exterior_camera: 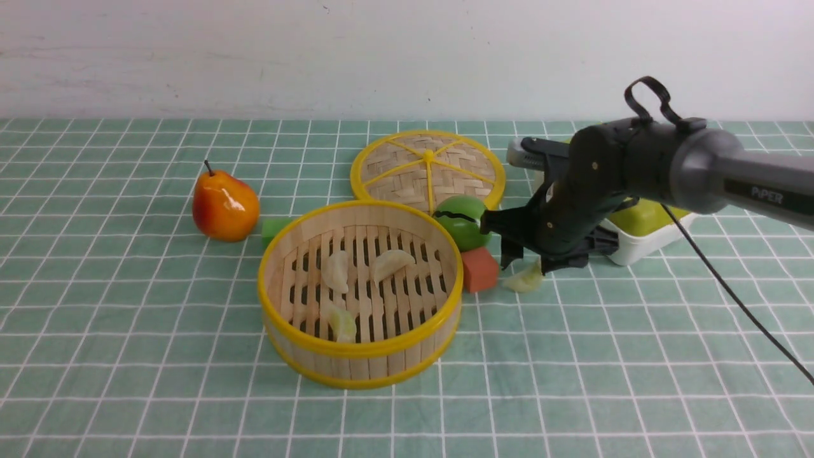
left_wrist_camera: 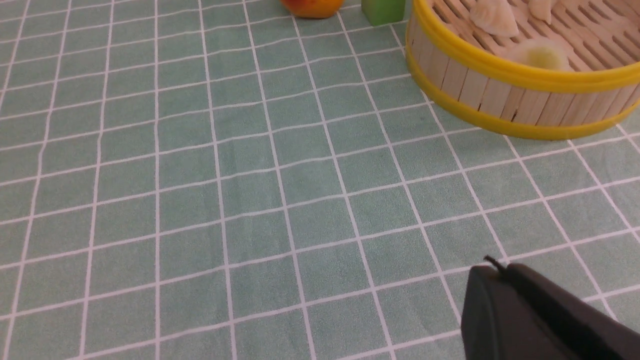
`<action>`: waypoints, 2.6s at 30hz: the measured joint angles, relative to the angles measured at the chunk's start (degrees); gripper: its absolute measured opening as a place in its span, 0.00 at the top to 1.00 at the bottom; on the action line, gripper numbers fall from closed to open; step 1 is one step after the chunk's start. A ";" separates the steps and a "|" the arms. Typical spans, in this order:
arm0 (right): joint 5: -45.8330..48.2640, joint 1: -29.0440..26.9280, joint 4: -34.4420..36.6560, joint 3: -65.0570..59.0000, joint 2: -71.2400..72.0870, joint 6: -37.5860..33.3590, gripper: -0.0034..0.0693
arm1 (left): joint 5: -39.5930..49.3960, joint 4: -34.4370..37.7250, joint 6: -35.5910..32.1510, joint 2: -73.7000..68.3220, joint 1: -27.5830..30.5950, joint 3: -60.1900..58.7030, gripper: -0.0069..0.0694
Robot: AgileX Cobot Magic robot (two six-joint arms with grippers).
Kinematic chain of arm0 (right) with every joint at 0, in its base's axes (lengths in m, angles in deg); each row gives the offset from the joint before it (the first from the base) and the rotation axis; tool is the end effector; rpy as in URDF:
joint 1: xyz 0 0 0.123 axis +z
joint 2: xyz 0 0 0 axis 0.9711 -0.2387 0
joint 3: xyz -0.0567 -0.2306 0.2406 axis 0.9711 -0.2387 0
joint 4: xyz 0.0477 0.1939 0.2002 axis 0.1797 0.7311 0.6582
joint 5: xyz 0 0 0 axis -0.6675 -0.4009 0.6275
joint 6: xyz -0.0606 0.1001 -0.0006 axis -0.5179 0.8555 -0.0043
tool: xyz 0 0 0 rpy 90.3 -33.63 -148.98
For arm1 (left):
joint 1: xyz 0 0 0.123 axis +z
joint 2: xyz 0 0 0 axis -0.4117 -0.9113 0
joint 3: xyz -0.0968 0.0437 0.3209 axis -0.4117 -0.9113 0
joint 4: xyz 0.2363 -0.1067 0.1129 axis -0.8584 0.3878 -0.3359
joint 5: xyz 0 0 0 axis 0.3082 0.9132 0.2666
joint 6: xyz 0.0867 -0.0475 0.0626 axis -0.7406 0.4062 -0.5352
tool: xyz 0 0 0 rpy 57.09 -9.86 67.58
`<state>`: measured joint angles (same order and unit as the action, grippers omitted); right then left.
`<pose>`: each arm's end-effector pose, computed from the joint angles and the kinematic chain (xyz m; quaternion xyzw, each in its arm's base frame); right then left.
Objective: Put the dumplings into the steamer on the table with the blue tablecloth.
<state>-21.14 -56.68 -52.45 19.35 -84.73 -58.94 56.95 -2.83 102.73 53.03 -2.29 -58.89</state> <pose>0.5069 0.1847 0.1811 0.0751 0.9651 0.1213 0.2196 0.0563 0.0017 0.2631 0.1002 0.8485 -0.0453 0.5176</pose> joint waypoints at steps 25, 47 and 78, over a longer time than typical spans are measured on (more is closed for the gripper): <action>10.00 8.17 9.05 0.74 12.78 -22.87 0.70 | -1.42 -0.17 0.00 0.00 0.00 -0.06 0.87; 3.40 14.03 10.13 0.63 15.40 -17.59 0.37 | -0.10 -2.30 0.00 0.00 0.00 -0.17 0.85; -34.13 14.03 -49.16 -84.87 103.28 20.10 0.97 | -0.10 -2.34 0.00 0.00 0.00 -0.17 0.81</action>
<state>-55.27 -42.65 -101.61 -65.51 18.54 -38.85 56.85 -5.17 102.73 53.03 -2.29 -59.06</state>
